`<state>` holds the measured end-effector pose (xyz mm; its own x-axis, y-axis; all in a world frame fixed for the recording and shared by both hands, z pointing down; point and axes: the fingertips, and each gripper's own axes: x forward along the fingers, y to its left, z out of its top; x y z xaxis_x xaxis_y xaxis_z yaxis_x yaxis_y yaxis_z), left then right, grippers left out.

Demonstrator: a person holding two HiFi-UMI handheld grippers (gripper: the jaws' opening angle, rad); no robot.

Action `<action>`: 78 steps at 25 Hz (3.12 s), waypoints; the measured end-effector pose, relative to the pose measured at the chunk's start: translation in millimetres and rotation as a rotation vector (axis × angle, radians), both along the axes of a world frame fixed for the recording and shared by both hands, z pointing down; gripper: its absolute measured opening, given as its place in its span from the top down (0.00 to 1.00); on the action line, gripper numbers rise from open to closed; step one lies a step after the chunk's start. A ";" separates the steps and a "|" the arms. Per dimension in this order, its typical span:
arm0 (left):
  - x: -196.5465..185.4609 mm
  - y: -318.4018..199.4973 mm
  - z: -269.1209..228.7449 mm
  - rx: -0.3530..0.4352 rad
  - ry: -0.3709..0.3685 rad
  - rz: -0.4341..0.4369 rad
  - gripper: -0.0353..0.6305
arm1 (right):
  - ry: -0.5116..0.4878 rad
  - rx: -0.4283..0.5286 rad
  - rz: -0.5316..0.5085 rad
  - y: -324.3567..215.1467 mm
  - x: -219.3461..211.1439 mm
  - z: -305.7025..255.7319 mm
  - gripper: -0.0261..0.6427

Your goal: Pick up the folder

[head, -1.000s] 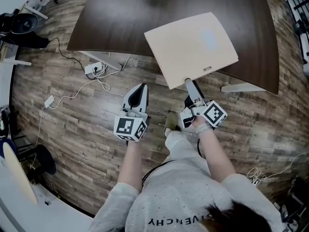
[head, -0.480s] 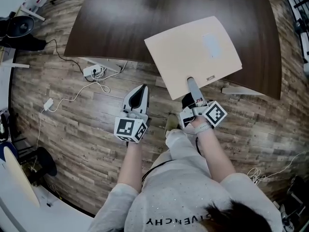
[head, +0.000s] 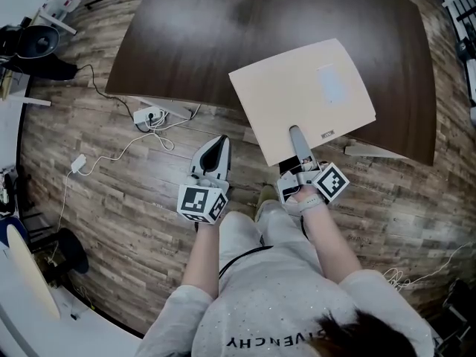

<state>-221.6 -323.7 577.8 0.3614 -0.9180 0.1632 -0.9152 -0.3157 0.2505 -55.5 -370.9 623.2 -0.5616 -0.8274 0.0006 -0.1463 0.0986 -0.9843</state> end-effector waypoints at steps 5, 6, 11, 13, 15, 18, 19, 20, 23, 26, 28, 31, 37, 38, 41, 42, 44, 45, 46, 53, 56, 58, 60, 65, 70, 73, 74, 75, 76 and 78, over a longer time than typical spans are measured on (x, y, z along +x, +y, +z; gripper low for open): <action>-0.3 0.2 -3.4 -0.001 0.006 0.005 0.95 | -0.016 -0.004 0.001 0.4 2.3 -2.9 0.54; -1.0 -0.2 -4.5 0.000 0.006 0.010 0.95 | -0.020 -0.007 0.003 0.6 2.7 -3.8 0.55; -8.4 -5.3 -11.2 0.000 0.012 0.038 0.95 | 0.024 -0.005 0.021 0.4 6.9 -12.0 0.57; -11.0 -11.4 -15.2 0.000 0.014 0.049 0.95 | 0.052 0.009 0.025 -2.6 9.1 -18.6 0.57; -12.4 -21.9 -21.0 0.006 0.017 0.061 0.95 | 0.063 0.019 0.037 -9.3 12.4 -26.9 0.57; -13.0 -35.5 -30.8 0.015 0.021 0.074 0.95 | 0.082 0.033 0.057 -18.7 18.8 -38.6 0.58; -13.1 -38.1 -33.8 0.017 0.022 0.078 0.95 | 0.086 0.035 0.062 -20.5 20.7 -42.3 0.58; -13.3 -40.5 -36.7 0.019 0.022 0.083 0.95 | 0.088 0.038 0.069 -22.4 22.0 -46.4 0.58; -16.8 -51.1 -46.1 0.033 0.017 0.096 0.95 | 0.116 0.067 0.088 -30.4 25.3 -61.2 0.58; -21.6 -59.8 -58.4 0.046 0.015 0.100 0.95 | 0.158 0.085 0.106 -35.6 29.2 -75.0 0.58; -21.9 -63.2 -65.8 0.054 0.015 0.116 0.95 | 0.182 0.096 0.118 -37.8 32.9 -82.9 0.58; -24.6 -67.7 -74.3 0.064 0.012 0.132 0.95 | 0.228 0.129 0.130 -41.6 36.6 -95.1 0.58; -35.2 -71.2 -85.9 0.075 0.012 0.130 0.95 | 0.306 0.228 0.131 -46.2 34.7 -124.2 0.59; -36.5 -71.5 -87.6 0.076 0.013 0.133 0.95 | 0.316 0.233 0.134 -46.1 34.7 -127.2 0.59; -40.7 -73.9 -94.5 0.080 0.015 0.136 0.95 | 0.356 0.255 0.141 -47.1 33.0 -139.0 0.59; -42.0 -74.7 -96.9 0.083 0.015 0.137 0.95 | 0.371 0.269 0.141 -47.5 31.9 -143.7 0.59; -45.3 -76.2 -101.3 0.088 0.013 0.138 0.95 | 0.396 0.266 0.148 -46.9 31.8 -146.9 0.59; -47.5 -76.7 -103.4 0.090 0.011 0.136 0.95 | 0.412 0.251 0.155 -46.0 32.7 -146.1 0.59; -49.9 -76.9 -105.4 0.090 0.010 0.133 0.95 | 0.435 0.244 0.160 -45.2 33.2 -147.0 0.59; -58.4 -74.3 -117.4 0.102 0.012 0.126 0.95 | 0.631 0.344 0.162 -44.6 33.4 -169.7 0.59; -61.5 -76.0 -120.8 0.107 0.010 0.117 0.95 | 0.672 0.371 0.163 -46.8 31.1 -175.1 0.59; -64.3 -77.2 -122.6 0.107 0.007 0.109 0.95 | 0.702 0.388 0.163 -47.7 30.4 -178.3 0.59; -66.8 -77.6 -125.2 0.106 0.003 0.099 0.95 | 0.728 0.405 0.162 -48.6 30.5 -182.4 0.59; -69.8 -76.8 -132.4 0.113 0.003 0.087 0.95 | 0.779 0.432 0.173 -51.1 33.7 -192.8 0.59; -71.5 -74.4 -142.6 0.126 0.001 0.074 0.95 | 0.872 0.473 0.171 -47.7 38.0 -204.3 0.59; -71.8 -76.7 -148.9 0.136 -0.001 0.069 0.95 | 0.908 0.498 0.169 -48.9 39.1 -210.6 0.59; -71.9 -77.8 -150.7 0.139 -0.002 0.067 0.95 | 0.915 0.504 0.170 -49.7 39.6 -212.2 0.59; -72.2 -78.7 -152.7 0.143 -0.003 0.065 0.95 | 0.921 0.509 0.171 -50.2 40.0 -214.0 0.59; -72.9 -79.2 -154.9 0.146 -0.004 0.062 0.95 | 0.927 0.514 0.173 -50.4 40.3 -216.0 0.59; -75.2 -79.7 -159.4 0.155 -0.006 0.056 0.95 | 0.936 0.527 0.177 -49.9 40.3 -220.4 0.59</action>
